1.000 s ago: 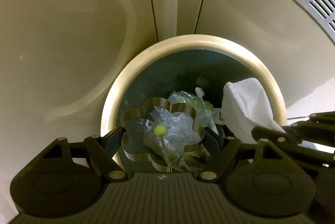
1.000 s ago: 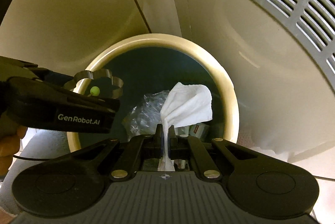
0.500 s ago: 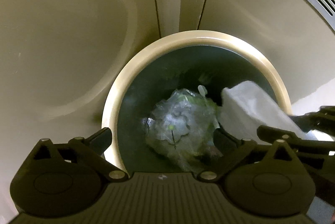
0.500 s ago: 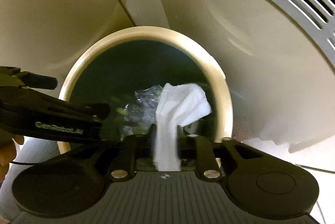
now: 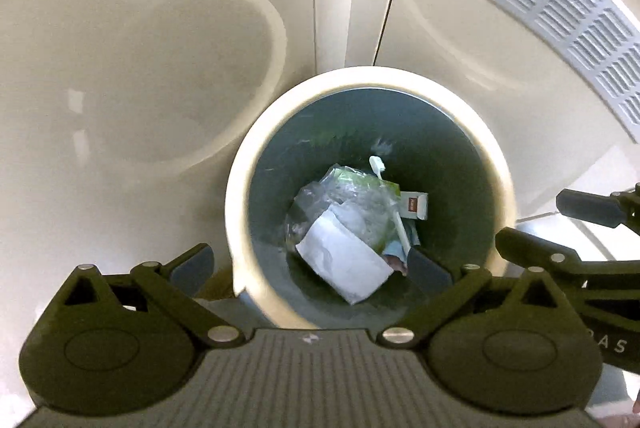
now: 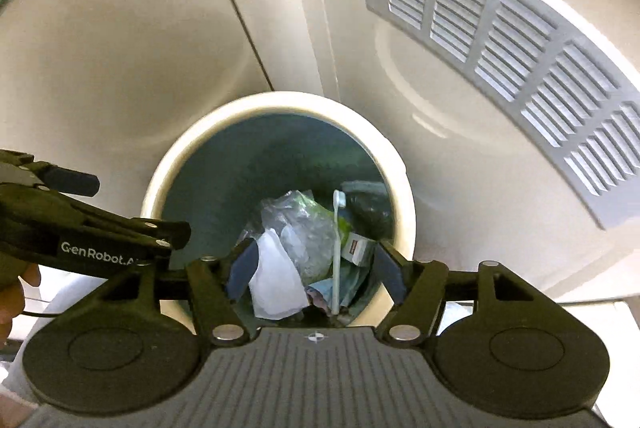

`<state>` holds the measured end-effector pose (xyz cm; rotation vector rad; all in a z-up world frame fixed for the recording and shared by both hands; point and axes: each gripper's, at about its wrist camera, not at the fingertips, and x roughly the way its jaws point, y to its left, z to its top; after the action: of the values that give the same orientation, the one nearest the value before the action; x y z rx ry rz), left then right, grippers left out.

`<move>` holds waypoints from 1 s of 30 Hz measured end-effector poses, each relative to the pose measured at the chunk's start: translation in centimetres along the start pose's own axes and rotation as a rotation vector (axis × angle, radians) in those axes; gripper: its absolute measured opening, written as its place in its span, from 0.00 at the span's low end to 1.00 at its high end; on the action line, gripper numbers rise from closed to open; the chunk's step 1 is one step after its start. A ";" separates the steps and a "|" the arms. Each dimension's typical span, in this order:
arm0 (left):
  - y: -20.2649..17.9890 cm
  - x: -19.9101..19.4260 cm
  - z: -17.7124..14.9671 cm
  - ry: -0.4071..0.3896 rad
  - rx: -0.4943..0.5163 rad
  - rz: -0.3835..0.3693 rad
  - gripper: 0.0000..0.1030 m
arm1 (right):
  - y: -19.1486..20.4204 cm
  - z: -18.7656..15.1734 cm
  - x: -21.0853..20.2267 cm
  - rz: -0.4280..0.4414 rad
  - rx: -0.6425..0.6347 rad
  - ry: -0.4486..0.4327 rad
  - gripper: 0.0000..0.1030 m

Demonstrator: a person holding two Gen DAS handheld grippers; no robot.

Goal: Collect trash
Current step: 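Withdraw both open tools up from the bin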

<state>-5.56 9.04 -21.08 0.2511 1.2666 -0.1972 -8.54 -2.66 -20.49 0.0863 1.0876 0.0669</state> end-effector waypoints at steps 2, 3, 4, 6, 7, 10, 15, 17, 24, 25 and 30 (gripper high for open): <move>0.2 -1.6 -1.1 -0.025 0.000 0.015 1.00 | 0.5 -0.9 -1.8 -0.010 -0.012 -0.030 0.68; 0.2 -2.4 -1.6 -0.036 -0.002 0.024 1.00 | 0.7 -1.3 -2.6 -0.019 -0.019 -0.050 0.70; 0.3 -3.1 -2.2 -0.045 -0.007 0.032 1.00 | 1.1 -1.8 -3.5 -0.029 -0.028 -0.072 0.72; 0.5 -4.5 -3.2 -0.059 -0.025 0.036 1.00 | 1.8 -3.3 -5.2 -0.044 -0.048 -0.119 0.74; 0.7 -5.2 -3.7 -0.067 -0.034 0.035 1.00 | 2.1 -3.8 -5.9 -0.052 -0.055 -0.138 0.75; 1.0 -6.8 -5.0 -0.092 -0.049 0.033 1.00 | 2.8 -5.3 -7.8 -0.069 -0.068 -0.186 0.79; 0.7 -8.9 -7.2 -0.138 -0.053 0.043 1.00 | 3.1 -6.7 -10.3 -0.093 -0.076 -0.222 0.79; 0.5 -9.5 -7.9 -0.145 -0.051 0.047 1.00 | 3.3 -7.1 -11.1 -0.105 -0.076 -0.237 0.79; -0.6 -11.6 -10.0 -0.200 -0.025 0.058 1.00 | 3.7 -8.7 -13.3 -0.135 -0.076 -0.285 0.82; -0.6 -12.0 -10.2 -0.210 -0.023 0.059 1.00 | 3.8 -8.9 -13.5 -0.136 -0.077 -0.289 0.82; -1.1 -13.5 -10.9 -0.238 -0.006 0.080 1.00 | 4.0 -9.6 -14.3 -0.149 -0.098 -0.304 0.85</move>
<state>-19.71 11.33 -11.30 0.2646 1.0197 -0.1496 -23.71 0.26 -11.89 -0.0718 0.7827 -0.0268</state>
